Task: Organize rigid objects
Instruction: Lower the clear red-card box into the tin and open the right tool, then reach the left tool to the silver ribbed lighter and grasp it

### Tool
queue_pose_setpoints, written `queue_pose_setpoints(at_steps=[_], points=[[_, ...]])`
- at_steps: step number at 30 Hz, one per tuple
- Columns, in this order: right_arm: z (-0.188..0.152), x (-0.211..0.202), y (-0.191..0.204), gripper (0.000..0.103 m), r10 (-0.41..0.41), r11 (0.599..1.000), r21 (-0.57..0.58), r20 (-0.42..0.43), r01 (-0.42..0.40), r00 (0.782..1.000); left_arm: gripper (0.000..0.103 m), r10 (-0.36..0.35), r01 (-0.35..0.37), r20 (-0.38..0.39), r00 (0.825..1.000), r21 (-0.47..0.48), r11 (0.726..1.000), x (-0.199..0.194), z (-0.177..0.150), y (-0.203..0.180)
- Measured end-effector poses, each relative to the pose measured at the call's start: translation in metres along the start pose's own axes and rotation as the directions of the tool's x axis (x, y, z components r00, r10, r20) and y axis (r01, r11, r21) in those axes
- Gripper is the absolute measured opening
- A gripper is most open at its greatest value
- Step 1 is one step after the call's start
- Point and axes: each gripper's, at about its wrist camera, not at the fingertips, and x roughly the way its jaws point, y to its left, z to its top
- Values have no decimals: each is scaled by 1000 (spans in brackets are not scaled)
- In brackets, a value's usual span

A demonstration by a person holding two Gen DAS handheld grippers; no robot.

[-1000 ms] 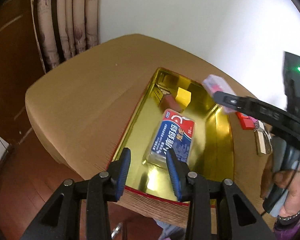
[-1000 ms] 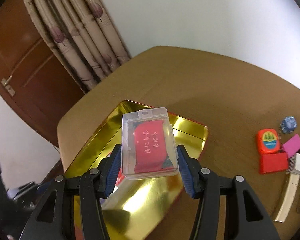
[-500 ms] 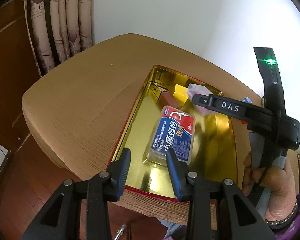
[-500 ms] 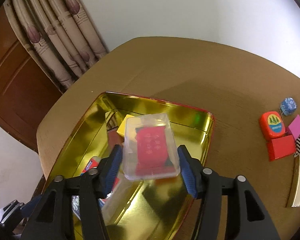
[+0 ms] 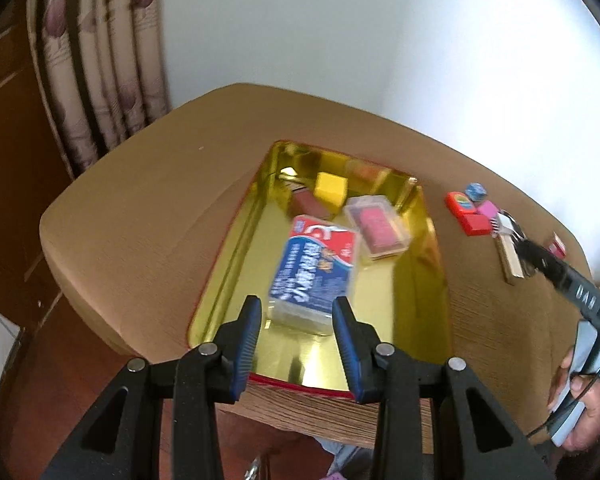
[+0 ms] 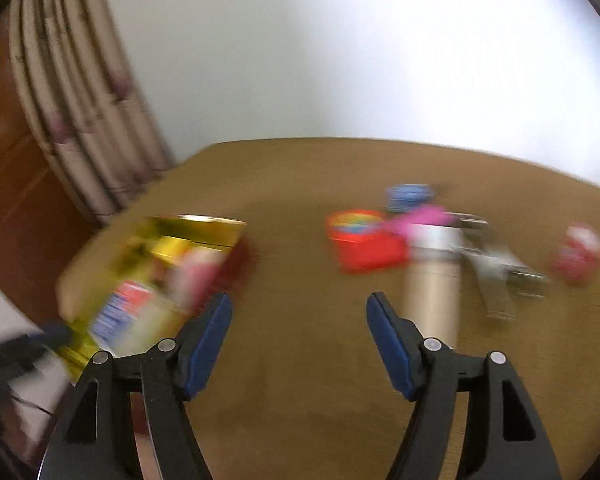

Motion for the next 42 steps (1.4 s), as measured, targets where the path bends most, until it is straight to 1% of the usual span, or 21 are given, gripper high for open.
queue_pose_setpoints(at_steps=[2,5,8,11,13,15,17,19,23,25,27,28,29,30,32,34,36,38,39,41,42], points=[[-12,-13,-25,70,-95,995,-9,-4,95,995,37,-15,14,4,1000,33,999,-5,-1,-11],[-28,-31,-75,70,-179,982,52,-28,181,983,37,-65,66,-16,998,82,994,-9,-4,-33],[-37,-43,-105,71,-221,970,100,-30,223,975,37,-85,89,-34,996,140,986,-12,-8,-58],[-44,-46,-132,71,-288,951,104,-36,290,957,37,-125,134,-61,990,182,974,-12,-10,-86],[-49,-47,-146,73,-296,946,128,-38,299,954,37,-156,170,-85,984,205,964,-10,-9,-105],[-54,-49,-153,79,-311,937,152,-43,314,950,37,-195,218,-123,973,220,951,-6,-8,-123],[-56,-50,-158,82,-298,938,174,-42,301,954,37,-228,260,-153,961,235,937,0,-7,-142],[-56,-53,-164,89,-290,936,199,-35,291,956,37,-252,297,-197,948,253,921,13,-3,-164],[-59,-56,-173,92,-255,933,255,-25,253,967,37,-357,405,-236,904,200,892,42,8,-191],[-62,-61,-181,93,-234,927,296,-18,229,972,37,-392,436,-237,889,178,882,58,15,-203],[-62,-62,-187,93,-206,924,327,-14,199,978,37,-376,423,-246,893,174,889,75,21,-217],[-62,-63,-190,93,-197,920,343,-11,189,980,37,-379,426,-255,890,162,890,83,24,-220],[-62,-63,-190,93,-192,919,350,-7,183,981,37,-392,442,-274,878,149,885,91,26,-225],[-62,-63,-190,93,-185,920,350,-3,175,983,37,-379,438,-305,874,154,886,101,28,-232],[-61,-61,-187,93,-173,928,336,3,162,985,40,-329,407,-347,878,178,896,115,33,-245],[-60,-62,-182,93,-163,937,315,7,153,987,46,-303,395,-368,879,207,895,124,36,-252],[-59,-61,-181,93,-147,940,312,7,138,989,46,-289,382,-348,892,238,893,128,41,-264],[-59,-61,-183,93,-133,939,321,9,123,991,47,-258,351,-317,913,286,891,132,44,-275],[-59,-61,-185,93,-120,937,330,11,110,993,47,-246,344,-322,914,294,892,136,46,-279],[-60,-61,-187,93,-108,935,342,12,97,994,47,-248,355,-343,906,295,887,147,50,-287],[-60,-61,-188,93,-103,933,347,14,92,995,47,-238,346,-344,908,300,889,152,51,-289]])
